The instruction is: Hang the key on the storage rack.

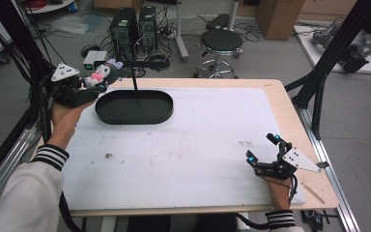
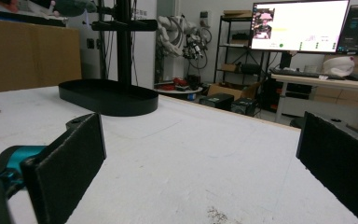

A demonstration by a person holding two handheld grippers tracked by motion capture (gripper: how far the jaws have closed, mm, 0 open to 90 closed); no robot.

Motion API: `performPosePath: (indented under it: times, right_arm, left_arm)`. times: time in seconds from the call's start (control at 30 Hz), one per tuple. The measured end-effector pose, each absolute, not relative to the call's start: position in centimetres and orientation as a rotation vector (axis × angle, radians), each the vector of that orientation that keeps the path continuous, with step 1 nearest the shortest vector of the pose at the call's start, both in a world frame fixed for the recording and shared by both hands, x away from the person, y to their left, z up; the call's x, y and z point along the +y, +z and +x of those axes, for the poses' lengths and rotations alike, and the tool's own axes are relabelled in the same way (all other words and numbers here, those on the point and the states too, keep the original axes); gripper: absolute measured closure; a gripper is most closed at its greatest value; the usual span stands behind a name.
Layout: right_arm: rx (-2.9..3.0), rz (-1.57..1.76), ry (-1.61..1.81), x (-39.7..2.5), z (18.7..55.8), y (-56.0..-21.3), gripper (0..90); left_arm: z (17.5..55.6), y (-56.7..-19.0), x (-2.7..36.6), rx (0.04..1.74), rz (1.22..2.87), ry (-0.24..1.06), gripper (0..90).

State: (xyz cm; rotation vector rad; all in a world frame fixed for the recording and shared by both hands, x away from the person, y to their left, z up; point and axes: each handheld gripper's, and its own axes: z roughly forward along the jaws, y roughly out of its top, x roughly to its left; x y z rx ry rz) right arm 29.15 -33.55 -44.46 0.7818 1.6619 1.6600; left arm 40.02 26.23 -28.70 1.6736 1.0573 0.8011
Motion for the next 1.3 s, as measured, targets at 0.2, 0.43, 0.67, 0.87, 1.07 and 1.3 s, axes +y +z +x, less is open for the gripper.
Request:
performPosePath:
  times: [0.2,0.43,0.67,0.87,1.07,1.3]
  right_arm:
    - [1.648,0.782,1.659,-33.7,29.1,-44.9,0.3]
    - [1.666,0.784,1.652,-33.7,29.1,-45.0,0.3]
    - [1.679,0.791,1.65,-33.5,29.2,-45.2,0.3]
    - [1.683,0.783,1.644,-33.5,29.3,-45.2,0.3]
    - [1.687,0.789,1.642,-33.5,29.2,-45.2,0.3]
    - [1.689,0.788,1.642,-33.5,29.2,-45.2,0.3]
  left_arm:
    - [40.8,-29.1,26.1,1.085,1.658,0.82,55.2]
    - [41.3,-29.3,26.2,1.108,1.626,0.82,55.2]
    - [41.6,-29.4,26.2,1.108,1.595,0.803,55.2]
    - [42.0,-29.6,26.4,1.124,1.577,0.798,55.1]
    - [42.2,-29.8,26.0,1.117,1.57,0.795,55.2]
    - [42.5,-29.9,25.7,1.115,1.556,0.803,55.2]
